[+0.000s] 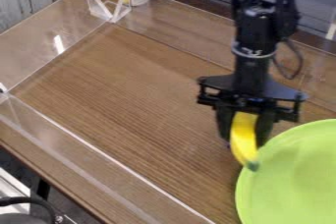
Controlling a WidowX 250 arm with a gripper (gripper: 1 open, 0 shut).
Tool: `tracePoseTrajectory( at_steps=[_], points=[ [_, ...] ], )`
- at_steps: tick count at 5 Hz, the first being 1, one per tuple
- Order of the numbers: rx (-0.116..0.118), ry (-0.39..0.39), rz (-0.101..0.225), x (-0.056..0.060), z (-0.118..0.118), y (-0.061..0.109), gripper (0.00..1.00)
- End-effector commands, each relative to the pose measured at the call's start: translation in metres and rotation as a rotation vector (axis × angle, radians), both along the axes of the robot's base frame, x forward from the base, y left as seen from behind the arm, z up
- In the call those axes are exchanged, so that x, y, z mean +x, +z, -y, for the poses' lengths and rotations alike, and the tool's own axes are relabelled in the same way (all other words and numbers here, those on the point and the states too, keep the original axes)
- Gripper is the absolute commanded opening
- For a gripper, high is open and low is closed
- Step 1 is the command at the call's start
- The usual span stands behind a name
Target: Put the banana in the green plate
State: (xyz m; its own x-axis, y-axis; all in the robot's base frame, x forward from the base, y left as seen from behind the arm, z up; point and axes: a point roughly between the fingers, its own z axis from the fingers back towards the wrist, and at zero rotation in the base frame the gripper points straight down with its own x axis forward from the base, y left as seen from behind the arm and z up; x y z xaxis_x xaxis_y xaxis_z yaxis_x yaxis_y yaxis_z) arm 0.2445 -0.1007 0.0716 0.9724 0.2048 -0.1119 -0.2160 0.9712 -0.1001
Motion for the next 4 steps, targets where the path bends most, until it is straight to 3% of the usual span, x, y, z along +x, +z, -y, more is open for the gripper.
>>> tracePoseTrajectory(
  at_steps=[1, 2, 4],
  points=[
    [-0.02, -0.041, 0.037, 0.008, 0.024, 0.007, 0.0],
    [-0.019, -0.066, 0.036, 0.004, 0.044, -0.001, 0.0],
    [-0.013, -0.076, 0.031, 0.005, 0.046, -0.018, 0.0]
  ],
)
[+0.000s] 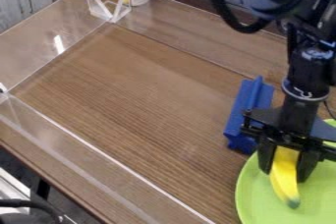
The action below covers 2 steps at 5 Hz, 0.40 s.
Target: Put the banana in the green plate
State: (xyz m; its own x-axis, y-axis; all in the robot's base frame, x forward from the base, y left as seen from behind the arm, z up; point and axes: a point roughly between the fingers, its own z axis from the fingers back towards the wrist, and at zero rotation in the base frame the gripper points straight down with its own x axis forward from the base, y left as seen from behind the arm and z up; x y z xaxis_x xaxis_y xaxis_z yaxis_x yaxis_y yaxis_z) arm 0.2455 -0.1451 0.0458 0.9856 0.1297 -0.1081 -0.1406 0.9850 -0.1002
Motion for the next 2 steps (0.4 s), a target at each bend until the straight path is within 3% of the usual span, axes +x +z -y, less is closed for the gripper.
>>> tracePoseTrajectory(
  at_steps=[1, 2],
  points=[
    [-0.014, -0.001, 0.026, 0.0043, -0.0007, 0.0025, 0.0],
    [-0.013, -0.004, 0.024, 0.0049, -0.0026, -0.0026, 0.0]
  ],
)
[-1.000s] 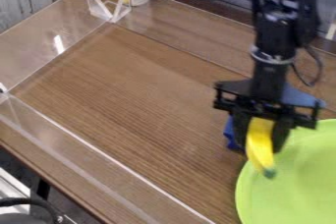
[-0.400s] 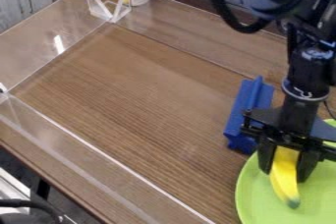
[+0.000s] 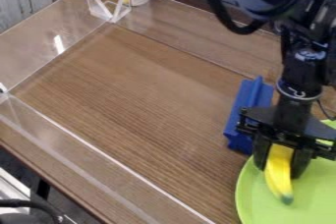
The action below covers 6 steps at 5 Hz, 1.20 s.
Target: Put the banana in the green plate
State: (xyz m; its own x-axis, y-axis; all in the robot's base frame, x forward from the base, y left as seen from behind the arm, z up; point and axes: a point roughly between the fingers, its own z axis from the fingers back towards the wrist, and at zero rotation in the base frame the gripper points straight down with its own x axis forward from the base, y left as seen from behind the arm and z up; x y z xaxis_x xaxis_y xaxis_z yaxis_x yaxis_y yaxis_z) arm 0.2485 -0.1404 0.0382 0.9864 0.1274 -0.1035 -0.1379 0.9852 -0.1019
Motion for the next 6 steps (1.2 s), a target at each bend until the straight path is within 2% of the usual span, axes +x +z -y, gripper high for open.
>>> tracePoseTrajectory(
  at_steps=[1, 2, 6],
  points=[
    [-0.011, -0.004, 0.017, 0.0025, 0.0007, -0.0002, 0.0],
    [-0.009, -0.006, 0.013, 0.0022, -0.0004, -0.0031, 1.0],
    [-0.004, -0.02, 0.002, -0.0001, -0.0018, -0.0011, 1.0]
  ],
)
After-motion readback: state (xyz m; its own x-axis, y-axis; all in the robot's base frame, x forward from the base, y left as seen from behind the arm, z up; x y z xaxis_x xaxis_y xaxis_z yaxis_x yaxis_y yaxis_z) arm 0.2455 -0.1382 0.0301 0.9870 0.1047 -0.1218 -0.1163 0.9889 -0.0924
